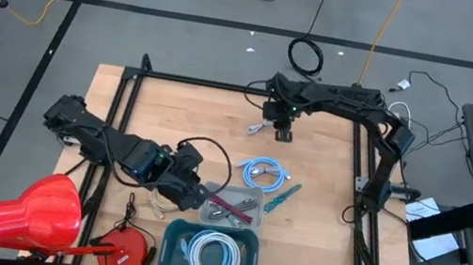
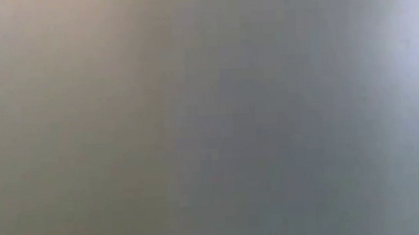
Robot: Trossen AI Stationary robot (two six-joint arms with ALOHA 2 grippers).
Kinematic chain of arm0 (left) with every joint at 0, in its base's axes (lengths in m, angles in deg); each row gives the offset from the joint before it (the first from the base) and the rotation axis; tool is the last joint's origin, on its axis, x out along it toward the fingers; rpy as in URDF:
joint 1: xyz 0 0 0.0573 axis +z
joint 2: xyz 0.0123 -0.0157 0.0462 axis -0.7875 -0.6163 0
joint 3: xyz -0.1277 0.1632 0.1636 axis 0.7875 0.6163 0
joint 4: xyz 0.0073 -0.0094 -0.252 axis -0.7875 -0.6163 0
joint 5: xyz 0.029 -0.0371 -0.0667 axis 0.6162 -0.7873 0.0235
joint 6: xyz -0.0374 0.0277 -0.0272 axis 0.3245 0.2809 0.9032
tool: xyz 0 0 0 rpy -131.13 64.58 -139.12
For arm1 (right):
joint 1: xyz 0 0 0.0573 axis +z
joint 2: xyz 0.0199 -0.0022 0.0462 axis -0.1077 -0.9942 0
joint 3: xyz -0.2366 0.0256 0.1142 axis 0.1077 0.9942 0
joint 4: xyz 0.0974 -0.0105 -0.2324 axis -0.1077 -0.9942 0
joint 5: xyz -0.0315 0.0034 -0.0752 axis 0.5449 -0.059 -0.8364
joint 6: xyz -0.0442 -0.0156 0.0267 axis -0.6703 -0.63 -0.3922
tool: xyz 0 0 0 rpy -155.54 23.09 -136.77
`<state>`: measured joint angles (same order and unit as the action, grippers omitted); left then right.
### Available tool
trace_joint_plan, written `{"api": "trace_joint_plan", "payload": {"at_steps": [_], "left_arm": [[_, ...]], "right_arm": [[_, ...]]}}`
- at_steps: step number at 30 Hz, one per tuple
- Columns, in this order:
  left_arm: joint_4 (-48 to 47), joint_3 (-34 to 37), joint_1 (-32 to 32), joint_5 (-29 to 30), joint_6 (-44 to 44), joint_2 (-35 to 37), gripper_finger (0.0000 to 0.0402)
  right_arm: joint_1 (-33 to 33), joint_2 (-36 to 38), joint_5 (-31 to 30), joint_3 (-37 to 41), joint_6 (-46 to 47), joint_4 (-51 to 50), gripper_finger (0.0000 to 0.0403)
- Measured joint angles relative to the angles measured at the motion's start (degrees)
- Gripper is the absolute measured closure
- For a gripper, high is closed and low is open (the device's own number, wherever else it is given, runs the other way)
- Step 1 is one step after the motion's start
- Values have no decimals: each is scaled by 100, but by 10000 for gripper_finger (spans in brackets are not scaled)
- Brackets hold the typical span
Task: Pick & Place USB Port
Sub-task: Put the white charger cable into the gray bin
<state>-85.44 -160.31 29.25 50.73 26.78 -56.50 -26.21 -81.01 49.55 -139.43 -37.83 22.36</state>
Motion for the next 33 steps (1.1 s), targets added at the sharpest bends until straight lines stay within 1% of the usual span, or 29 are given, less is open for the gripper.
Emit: {"api": "trace_joint_plan", "payload": {"at_steps": [2, 5, 7, 9, 12, 14, 15, 17, 19, 21, 24, 26, 28, 30, 33], "left_arm": [[1, 0, -12, 39, -4, 0, 309], [0, 0, -31, 154, -21, -1, 309], [-20, 0, 7, 167, -16, 0, 309], [-108, 0, 206, 112, 3, -2, 309], [-40, 107, 776, -130, -466, 0, 309], [124, 280, 1146, -450, -884, -3, 309], [224, 372, 1304, -547, -1072, -4, 309], [442, 548, 1642, -525, -1422, -4, 309], [528, 668, 2063, -542, -1758, -4, 309], [869, 838, 2472, -697, -2009, -3, 309], [1544, 1107, 2941, -1166, -2234, -7, 309], [1800, 1181, 3144, -1545, -2336, -9, 309], [2046, 1253, 3256, -1741, -2367, -2, 309], [2043, 1300, 3290, -1782, -2348, -2, 309], [2038, 1303, 3196, -1799, -2341, -3, 309]], "right_arm": [[100, 97, 86, 0, 114, -51, 298], [202, 195, 10, 0, 412, -4, 298], [243, 247, -93, -2, 941, 60, 298], [250, 311, -78, 0, 1700, -96, 298], [250, 468, -74, 2, 2545, -406, 298], [232, 610, -179, 24, 2736, -387, 298], [216, 670, -226, 42, 2749, -298, 298], [191, 769, -224, 45, 2864, 59, 298], [147, 860, -298, 42, 3214, 260, 298], [98, 877, -406, 44, 3588, 609, 300], [-64, 861, -360, 44, 4178, 884, 319], [-169, 790, -371, 41, 4501, 902, 352], [-299, 720, -369, 43, 4616, 838, 388], [-466, 714, -328, 59, 4712, 734, 396], [-885, 738, 218, 42, 5217, 1112, 402]]}}
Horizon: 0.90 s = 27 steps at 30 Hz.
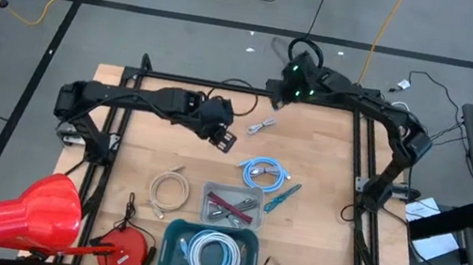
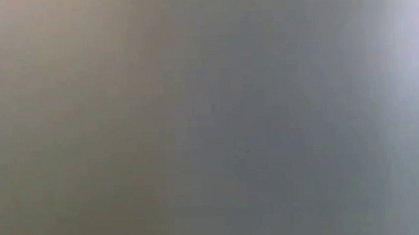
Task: Pick & Place USB Port
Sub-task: Put the white charger cable into the gray bin
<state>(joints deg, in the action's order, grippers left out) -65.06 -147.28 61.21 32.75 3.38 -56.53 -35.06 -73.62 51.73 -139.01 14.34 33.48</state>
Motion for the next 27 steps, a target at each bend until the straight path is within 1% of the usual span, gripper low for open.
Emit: {"api": "trace_joint_plan", "payload": {"at_steps": [2, 3, 5, 8, 11, 15, 18, 19, 20, 21, 24, 25, 27], "left_arm": [[-3, 0, -63, 13, 13, 1, 309], [-5, 0, -85, 30, 51, -1, 309], [-3, 0, -120, 55, 102, -1, 309], [-5, 0, -153, 95, 178, -1, 309], [-15, 0, -158, 114, 201, -1, 309], [-26, 0, -153, 121, 201, -1, 309], [-33, 0, -154, 119, 201, -1, 309], [-43, 0, -158, 117, 201, -1, 309], [-68, -2, -169, 117, 201, -1, 309], [-114, -2, -185, 117, 203, -1, 309], [-302, -2, -242, 158, 208, -1, 309], [-374, -2, -263, 188, 210, -1, 309], [-464, -2, -273, 227, 212, -1, 309]], "right_arm": [[-324, -78, 627, 0, 553, 293, 402], [-436, -152, 844, -2, 743, 425, 402], [-594, -275, 1039, -4, 854, 361, 402], [-589, -496, 1093, -8, 646, 49, 402], [-447, -683, 1060, 5, 266, -373, 403], [-220, -761, 1107, 0, 84, -324, 403], [-25, -736, 1387, 0, 4, -222, 403], [42, -687, 1372, 0, -51, -310, 403], [103, -614, 1271, 0, -166, -458, 403], [151, -522, 1010, 0, -314, -613, 403], [197, -352, -233, -13, -639, -949, 403], [143, -344, -560, -11, -664, -995, 403], [-6, -343, -903, -7, -667, -994, 403]]}}
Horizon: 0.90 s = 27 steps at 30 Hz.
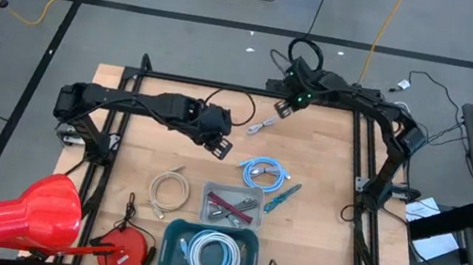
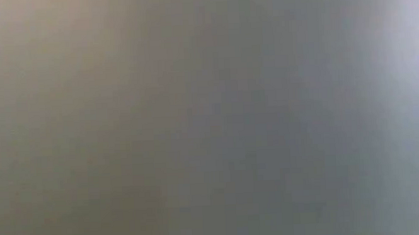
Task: Pick & Place USB Port
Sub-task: Put the white charger cable into the gray bin
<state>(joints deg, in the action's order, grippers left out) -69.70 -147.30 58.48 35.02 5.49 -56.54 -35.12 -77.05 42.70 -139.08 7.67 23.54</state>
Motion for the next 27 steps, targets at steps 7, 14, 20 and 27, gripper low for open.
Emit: {"api": "trace_joint_plan", "payload": {"at_steps": [7, 14, 20, 27], "left_arm": [[39, 0, 69, -69, -15, 0, 309], [-10, 0, -144, -168, 41, 0, 309], [-15, 0, -267, -146, 94, 0, 309], [-43, 0, -238, -83, 94, 0, 309]], "right_arm": [[-593, -398, -715, 11, 555, 73, 403], [-764, -892, -523, 11, 969, 508, 403], [-745, -1112, 521, 7, 1263, 1077, 403], [-416, -1270, 1239, 7, 1562, 1952, 403]]}}
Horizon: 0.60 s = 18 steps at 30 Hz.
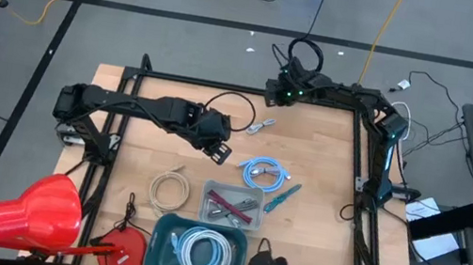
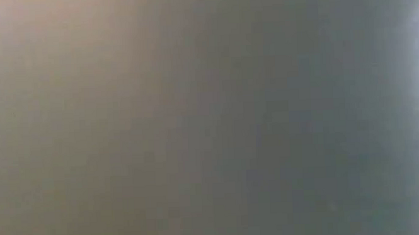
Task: Pick & Place USB Port
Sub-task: Put the white charger cable into the gray bin
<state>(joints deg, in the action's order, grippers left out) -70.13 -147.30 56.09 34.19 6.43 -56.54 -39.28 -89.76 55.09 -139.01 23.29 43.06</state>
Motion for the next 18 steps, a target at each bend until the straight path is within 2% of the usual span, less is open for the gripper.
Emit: {"api": "trace_joint_plan", "payload": {"at_steps": [6, 10, 18], "left_arm": [[-78, 0, 0, 9, 79, 0, 309], [-106, 0, 0, 12, 85, 0, 309], [-76, 0, -9, 12, 62, 0, 309]], "right_arm": [[265, -59, 76, -4, 70, 178, 403], [415, -85, 453, 1, -183, -145, 403], [801, 104, 60, -15, -605, -462, 403]]}}
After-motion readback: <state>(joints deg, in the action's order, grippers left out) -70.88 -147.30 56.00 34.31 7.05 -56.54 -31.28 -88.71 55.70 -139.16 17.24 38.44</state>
